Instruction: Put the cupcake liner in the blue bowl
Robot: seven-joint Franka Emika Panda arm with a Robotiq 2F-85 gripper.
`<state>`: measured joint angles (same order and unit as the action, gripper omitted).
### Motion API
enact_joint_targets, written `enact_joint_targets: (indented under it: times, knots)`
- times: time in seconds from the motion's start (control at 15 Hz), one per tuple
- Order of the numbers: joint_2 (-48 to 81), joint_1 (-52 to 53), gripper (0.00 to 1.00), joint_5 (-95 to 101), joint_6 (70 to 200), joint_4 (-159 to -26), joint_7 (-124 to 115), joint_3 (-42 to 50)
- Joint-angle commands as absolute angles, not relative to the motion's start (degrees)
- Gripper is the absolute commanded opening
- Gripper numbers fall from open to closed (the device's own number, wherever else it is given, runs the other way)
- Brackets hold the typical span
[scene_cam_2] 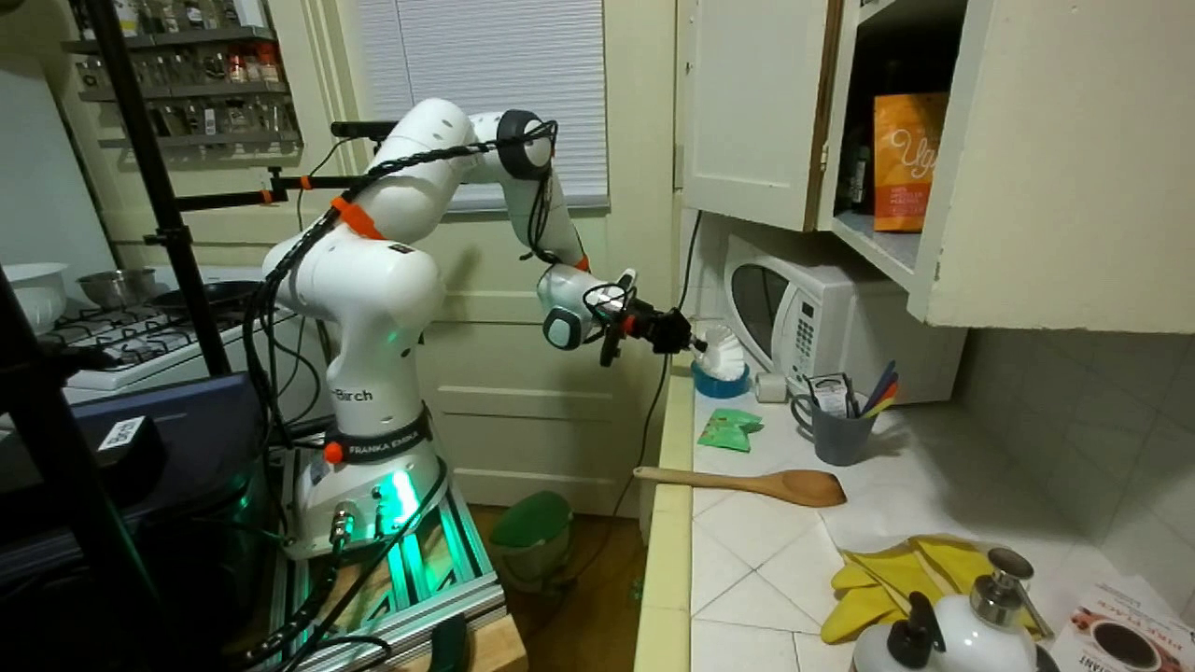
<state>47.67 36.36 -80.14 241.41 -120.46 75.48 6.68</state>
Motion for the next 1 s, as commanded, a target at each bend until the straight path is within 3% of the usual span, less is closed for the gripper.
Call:
enact_joint_targets:
  times: [0.0,0.13,0.2,0.4,0.47,0.67,0.93]
  knots:
    - [50.3,34.1,0.01,-77.1,244.3,-116.9,82.1,5.7]
    - [50.8,33.1,0.01,-74.9,244.3,-116.0,83.1,5.0]
    - [51.1,32.6,0.23,-74.1,244.3,-115.6,83.4,4.7]
    - [51.2,34.7,0.46,-75.7,244.3,-115.2,83.2,6.7]
    - [51.2,36.1,0.12,-75.9,244.3,-115.7,82.8,7.8]
    - [51.4,41.0,0.00,-76.5,244.3,-116.1,82.0,12.2]
    - [51.1,45.6,0.01,-77.6,244.3,-117.2,82.2,15.3]
